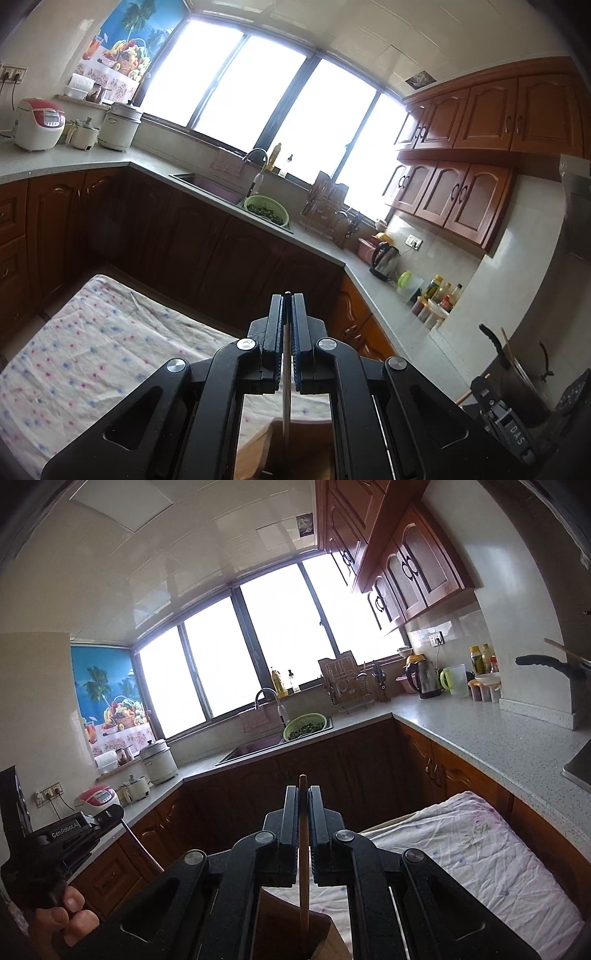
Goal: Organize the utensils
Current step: 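Lift both chopsticks and carry them above the wooden utensil holder, then open the left tool while the right tool opens, dropping both chopsticks into the holder, then withdraw both open tools from the holder back toward the utensils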
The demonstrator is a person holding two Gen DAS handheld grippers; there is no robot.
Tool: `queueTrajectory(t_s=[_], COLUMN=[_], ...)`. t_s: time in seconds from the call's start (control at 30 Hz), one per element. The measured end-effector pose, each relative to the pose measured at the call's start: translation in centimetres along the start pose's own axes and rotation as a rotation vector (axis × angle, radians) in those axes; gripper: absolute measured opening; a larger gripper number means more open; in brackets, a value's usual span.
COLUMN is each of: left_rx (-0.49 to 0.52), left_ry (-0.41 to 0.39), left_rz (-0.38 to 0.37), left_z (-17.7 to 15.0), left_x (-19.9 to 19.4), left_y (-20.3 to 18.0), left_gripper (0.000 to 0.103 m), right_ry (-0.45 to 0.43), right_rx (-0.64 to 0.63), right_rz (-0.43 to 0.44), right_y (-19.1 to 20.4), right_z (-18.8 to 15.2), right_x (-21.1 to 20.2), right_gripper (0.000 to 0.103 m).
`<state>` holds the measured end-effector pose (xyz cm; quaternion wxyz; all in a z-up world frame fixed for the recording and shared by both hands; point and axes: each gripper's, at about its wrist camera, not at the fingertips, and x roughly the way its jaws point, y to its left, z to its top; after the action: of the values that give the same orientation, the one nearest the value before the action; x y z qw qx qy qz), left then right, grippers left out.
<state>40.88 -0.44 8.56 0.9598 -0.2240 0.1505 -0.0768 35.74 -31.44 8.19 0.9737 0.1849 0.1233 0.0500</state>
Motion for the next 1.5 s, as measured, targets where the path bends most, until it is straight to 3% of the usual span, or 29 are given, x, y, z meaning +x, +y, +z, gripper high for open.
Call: queueTrajectory(t_s=[0.27, 0.73, 0.8, 0.87, 0.9, 0.93, 0.97, 1.03, 1.1, 1.17, 1.27, 1.5], left_rx=[0.049, 0.12, 0.12, 0.11, 0.103, 0.095, 0.087, 0.08, 0.074, 0.065, 0.092, 0.09], left_ry=[0.056, 0.123, 0.132, 0.14, 0.14, 0.138, 0.131, 0.111, 0.117, 0.126, 0.156, 0.229], left_rz=[0.013, 0.012, 0.013, 0.014, 0.01, 0.011, 0.012, 0.017, 0.044, 0.037, 0.076, 0.085], left_z=[-3.7, -3.9, -3.8, -3.6, -3.5, -3.3, -3.2, -3.0, -3.0, -3.2, -3.8, -6.0], left_x=[2.3, 2.8, 2.6, 2.2, 1.7, 1.2, 0.5, -1.1, -2.5, -4.1, -6.3, -11.2], left_y=[0.0, -0.5, -0.4, -0.1, 0.0, 0.2, 0.4, 1.0, 1.6, 2.4, 3.2, 4.6], left_gripper=[0.003, 0.004, 0.005, 0.015, 0.029, 0.051, 0.062, 0.081, 0.093, 0.093, 0.095, 0.095], right_ry=[0.034, 0.089, 0.1, 0.114, 0.116, 0.112, 0.103, 0.084, 0.086, 0.096, 0.111, 0.16], right_rx=[0.03, 0.043, 0.045, 0.061, 0.065, 0.069, 0.076, 0.083, 0.082, 0.085, 0.081, 0.068], right_rz=[0.0, -0.001, -0.001, 0.003, 0.0, -0.002, -0.001, 0.01, 0.018, 0.024, 0.039, 0.035], right_y=[-1.2, -1.8, -1.8, -2.0, -2.0, -2.1, -2.2, -2.2, -2.2, -2.3, -2.3, -2.1], right_z=[-2.8, -2.5, -2.6, -2.5, -2.4, -2.3, -2.2, -2.0, -1.9, -1.9, -2.1, -3.6], right_x=[1.5, 1.9, 2.0, 1.9, 1.7, 1.3, 0.9, -0.3, -1.3, -2.4, -4.2, -8.8], right_gripper=[0.005, 0.005, 0.01, 0.02, 0.029, 0.05, 0.071, 0.084, 0.086, 0.096, 0.098, 0.099])
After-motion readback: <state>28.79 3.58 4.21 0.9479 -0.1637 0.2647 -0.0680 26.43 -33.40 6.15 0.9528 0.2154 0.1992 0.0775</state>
